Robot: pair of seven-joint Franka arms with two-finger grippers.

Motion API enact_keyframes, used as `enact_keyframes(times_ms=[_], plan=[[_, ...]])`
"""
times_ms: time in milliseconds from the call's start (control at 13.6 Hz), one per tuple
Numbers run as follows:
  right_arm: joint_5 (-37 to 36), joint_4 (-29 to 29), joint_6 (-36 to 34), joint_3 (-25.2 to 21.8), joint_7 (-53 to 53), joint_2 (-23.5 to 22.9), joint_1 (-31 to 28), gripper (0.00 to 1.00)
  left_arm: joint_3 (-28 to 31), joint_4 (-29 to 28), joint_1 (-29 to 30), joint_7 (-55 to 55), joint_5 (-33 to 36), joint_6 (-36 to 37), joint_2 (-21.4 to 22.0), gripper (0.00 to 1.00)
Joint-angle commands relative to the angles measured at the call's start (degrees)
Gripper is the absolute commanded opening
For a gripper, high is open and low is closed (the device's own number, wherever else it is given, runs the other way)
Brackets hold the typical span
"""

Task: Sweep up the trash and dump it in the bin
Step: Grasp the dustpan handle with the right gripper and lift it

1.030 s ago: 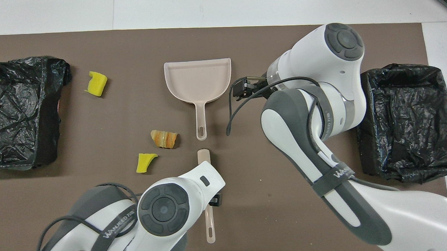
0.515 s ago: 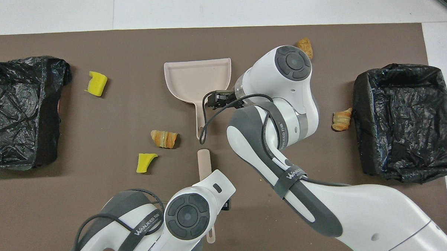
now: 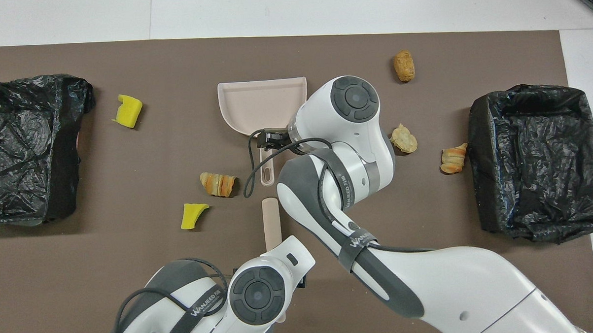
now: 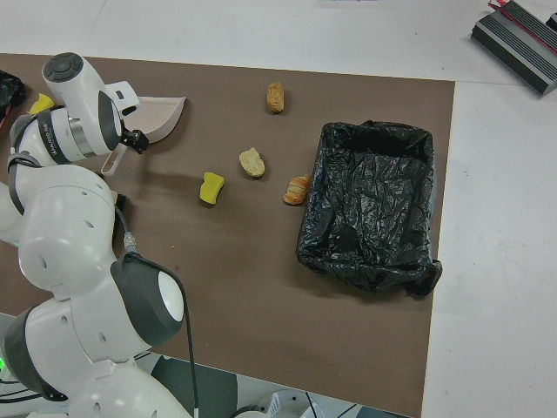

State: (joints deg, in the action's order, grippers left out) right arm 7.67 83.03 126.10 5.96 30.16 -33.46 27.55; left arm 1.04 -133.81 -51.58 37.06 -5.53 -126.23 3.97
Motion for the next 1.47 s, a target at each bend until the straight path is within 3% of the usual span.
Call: enact_keyframes(times_ms=[0, 147, 221, 368, 441, 662, 956, 1030, 1251, 1324, 1398], plan=[[-2.66, -1.55, 1.07, -0.08, 2.45, -1.78, 0.93, 0.95, 0.98, -2.33, -1.94, -0.06, -1.23, -1.21, 1.74, 1.00], [-3.45, -1.38, 1.60, -0.16, 2.80, -2.13, 1.98, 0.85, 0.98, -2.60, -2.03, -0.23, -1.50, -0.95, 1.91, 0.97], [-3.72, -1.29, 1.60, -0.08, 2.80, -2.05, 1.98, 0.77, 0.98, -2.68, -2.03, -0.15, -1.67, -0.86, 2.00, 0.90], [-4.59, -1.20, 1.52, 0.01, 2.80, -1.78, 2.33, 0.52, 0.98, -2.68, -2.82, 0.03, -1.67, -0.60, 2.09, 0.75], [-5.29, -1.11, 1.43, 0.01, 2.80, -1.52, 2.42, 0.31, 0.98, -2.77, -2.82, -0.06, -1.67, -0.34, 2.09, 0.74], [-6.88, -0.58, 0.64, -0.08, 2.37, -1.25, 2.69, 0.07, 0.98, -3.48, -2.91, -0.23, -1.67, -0.34, 2.62, 0.71], [-5.04, -0.41, -1.91, 0.19, 1.92, 1.46, -0.55, 0.08, 0.98, -4.00, -2.91, -0.06, -1.67, 0.19, 3.06, 0.66], [-4.60, -0.32, -2.35, 0.19, 0.88, 2.25, -1.70, 0.16, 0.98, -4.00, -2.91, -0.15, -1.67, 0.37, 3.06, 0.63], [-1.52, 0.91, -7.42, 0.19, -1.93, 7.17, -4.33, 0.00, 0.98, -4.09, -2.82, -0.32, -1.67, 0.46, 3.06, 0.34], [-1.43, 1.17, -9.97, 0.01, -3.16, 8.84, -4.69, 0.00, 0.98, -4.09, -2.82, -0.41, -1.67, 0.46, 3.06, 0.16], [-1.35, 1.43, -12.52, 0.01, -5.17, 10.16, -6.00, 0.00, 1.07, -3.83, -2.82, -0.58, -1.67, 0.46, 2.97, 0.05]])
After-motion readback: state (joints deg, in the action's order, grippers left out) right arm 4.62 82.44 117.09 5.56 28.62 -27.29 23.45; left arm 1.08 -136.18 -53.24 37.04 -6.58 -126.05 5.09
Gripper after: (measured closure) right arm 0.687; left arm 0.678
